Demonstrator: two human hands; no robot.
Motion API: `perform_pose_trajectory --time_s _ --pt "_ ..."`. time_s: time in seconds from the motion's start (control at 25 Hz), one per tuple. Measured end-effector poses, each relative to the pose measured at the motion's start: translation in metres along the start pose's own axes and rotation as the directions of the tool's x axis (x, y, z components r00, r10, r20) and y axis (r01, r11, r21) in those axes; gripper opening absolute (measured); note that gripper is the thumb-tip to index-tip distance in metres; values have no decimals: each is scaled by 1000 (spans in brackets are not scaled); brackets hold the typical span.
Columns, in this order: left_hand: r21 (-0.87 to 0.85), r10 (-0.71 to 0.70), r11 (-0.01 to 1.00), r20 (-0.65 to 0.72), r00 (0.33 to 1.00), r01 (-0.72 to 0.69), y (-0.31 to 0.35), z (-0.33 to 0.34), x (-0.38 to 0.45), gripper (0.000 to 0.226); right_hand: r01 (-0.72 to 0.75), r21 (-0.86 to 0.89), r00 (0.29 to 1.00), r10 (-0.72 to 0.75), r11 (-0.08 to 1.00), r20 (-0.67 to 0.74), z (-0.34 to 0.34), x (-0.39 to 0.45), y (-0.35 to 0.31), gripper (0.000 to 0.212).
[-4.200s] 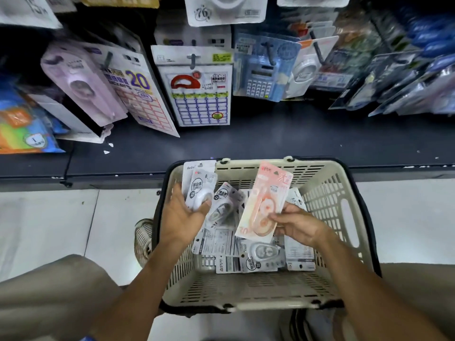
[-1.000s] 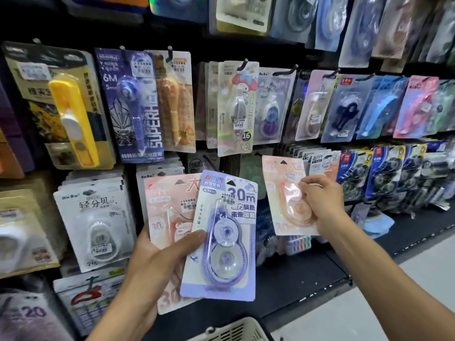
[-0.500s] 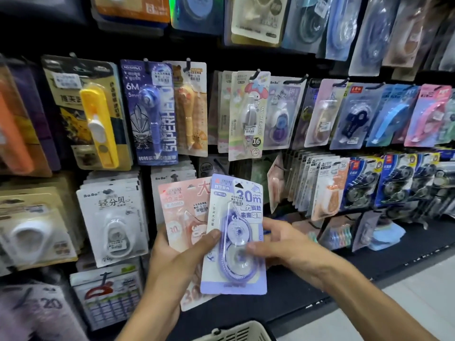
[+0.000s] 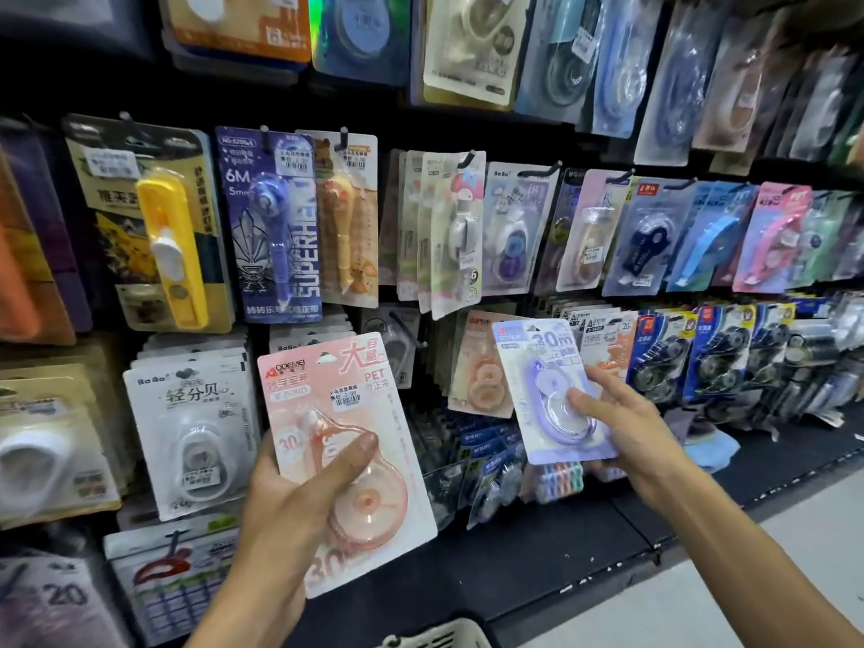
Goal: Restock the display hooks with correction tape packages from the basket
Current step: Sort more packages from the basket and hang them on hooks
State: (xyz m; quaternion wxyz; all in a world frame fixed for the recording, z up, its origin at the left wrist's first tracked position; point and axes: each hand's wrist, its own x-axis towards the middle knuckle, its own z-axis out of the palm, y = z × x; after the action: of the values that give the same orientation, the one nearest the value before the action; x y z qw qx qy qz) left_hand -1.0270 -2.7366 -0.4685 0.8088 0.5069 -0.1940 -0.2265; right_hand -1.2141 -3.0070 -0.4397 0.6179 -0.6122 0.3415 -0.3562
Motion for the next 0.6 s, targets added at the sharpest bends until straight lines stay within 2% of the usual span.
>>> perform_pose_trajectory --time_s 0.08,0.24,0.32,0.44,0.48,0.52,0.56,0.6 --pt "1 4 1000 5 1000 -4 -1 4 0 76 -12 -62 1000 11 998 -14 -3 0 -1 25" --pt "-19 8 1000 23 1000 -8 -2 6 -2 72 14 -59 991 -22 998 -131 -8 -1 1 20" --pt "-9 6 1000 19 1000 -6 -2 6 -3 71 -3 -226 980 -42 974 -195 -3 0 7 42" --pt "9 -3 1000 7 1000 3 -3 6 -3 71 -126 -261 970 64 957 -233 13 -6 11 71" --pt "13 -8 1000 -2 1000 8 -4 6 -2 72 -94 -370 972 5 924 -234 22 -14 8 77" --pt "17 -13 1000 -10 1000 13 -4 6 -2 73 -14 -491 981 -84 871 -176 33 -22 7 77" --pt "19 -18 1000 -17 1000 19 -5 8 -2 74 101 -534 989 -143 839 -38 46 -36 4 71" --pt "22 -21 1000 -21 1000 22 -6 9 -3 75 185 -451 980 -128 873 155 65 -53 0 60"
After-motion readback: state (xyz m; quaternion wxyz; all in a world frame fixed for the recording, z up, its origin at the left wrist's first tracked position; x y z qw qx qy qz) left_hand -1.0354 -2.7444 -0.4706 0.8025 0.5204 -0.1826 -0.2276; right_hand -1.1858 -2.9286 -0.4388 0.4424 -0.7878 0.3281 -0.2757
